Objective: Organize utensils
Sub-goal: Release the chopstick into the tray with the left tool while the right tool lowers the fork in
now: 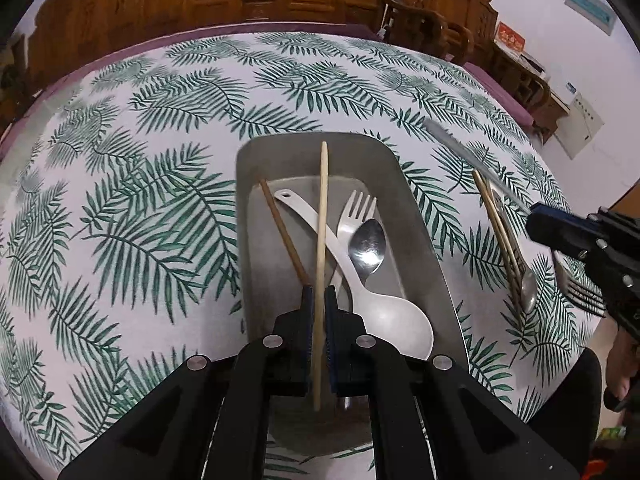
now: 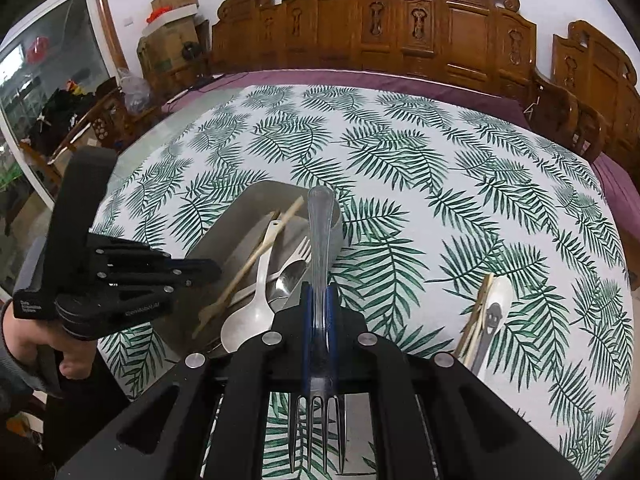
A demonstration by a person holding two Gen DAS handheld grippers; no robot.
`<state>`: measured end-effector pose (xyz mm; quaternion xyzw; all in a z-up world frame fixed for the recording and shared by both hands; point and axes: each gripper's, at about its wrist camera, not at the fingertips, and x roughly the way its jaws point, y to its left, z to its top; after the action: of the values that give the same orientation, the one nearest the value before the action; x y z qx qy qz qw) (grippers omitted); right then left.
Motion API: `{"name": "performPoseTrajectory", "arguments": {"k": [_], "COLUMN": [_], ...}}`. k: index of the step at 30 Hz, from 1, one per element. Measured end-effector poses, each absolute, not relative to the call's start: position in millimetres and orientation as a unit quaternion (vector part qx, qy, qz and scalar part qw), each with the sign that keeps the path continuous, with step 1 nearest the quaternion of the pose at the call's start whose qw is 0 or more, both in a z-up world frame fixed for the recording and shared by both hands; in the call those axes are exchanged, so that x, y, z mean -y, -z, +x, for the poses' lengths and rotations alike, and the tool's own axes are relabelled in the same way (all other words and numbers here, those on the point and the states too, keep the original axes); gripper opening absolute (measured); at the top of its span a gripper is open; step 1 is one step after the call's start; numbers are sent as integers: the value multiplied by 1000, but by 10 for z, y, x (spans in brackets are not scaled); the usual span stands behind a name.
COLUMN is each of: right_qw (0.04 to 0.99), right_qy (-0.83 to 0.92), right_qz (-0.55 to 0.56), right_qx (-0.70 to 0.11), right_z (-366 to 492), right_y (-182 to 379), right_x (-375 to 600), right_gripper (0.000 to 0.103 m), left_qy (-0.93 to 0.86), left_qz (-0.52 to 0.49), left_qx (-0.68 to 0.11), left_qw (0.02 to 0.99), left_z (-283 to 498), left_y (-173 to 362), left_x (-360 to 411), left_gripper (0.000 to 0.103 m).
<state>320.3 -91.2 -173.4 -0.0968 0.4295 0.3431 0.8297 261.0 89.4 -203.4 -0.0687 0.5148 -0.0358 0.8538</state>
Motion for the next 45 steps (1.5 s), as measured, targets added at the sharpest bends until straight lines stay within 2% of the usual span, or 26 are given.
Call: {"name": "performPoseTrajectory", "arguments": {"k": [21,31,45], "right_qw": [803,805,782], "right_qy": [-364,-316,-352], "right_qz": [-106,-121,-58], "right_qx": [-459,-487,-511], "right_z": [3202,3309,3296], "right_y": [1993,2308,2416], "right_x": [40,-238,-260], "right_gripper": [8,8,9], "left_qy": [14,6,1], "left_qz": [-86,-85,-86], "left_qx": [-442,-437,-441], "left_qw": [893,895,893], "left_z": [2094,1955,1909], "left_y": [1298,1233,1248], "left_x": [-1407,-1527,-1519], "left_gripper": [5,5,5]}}
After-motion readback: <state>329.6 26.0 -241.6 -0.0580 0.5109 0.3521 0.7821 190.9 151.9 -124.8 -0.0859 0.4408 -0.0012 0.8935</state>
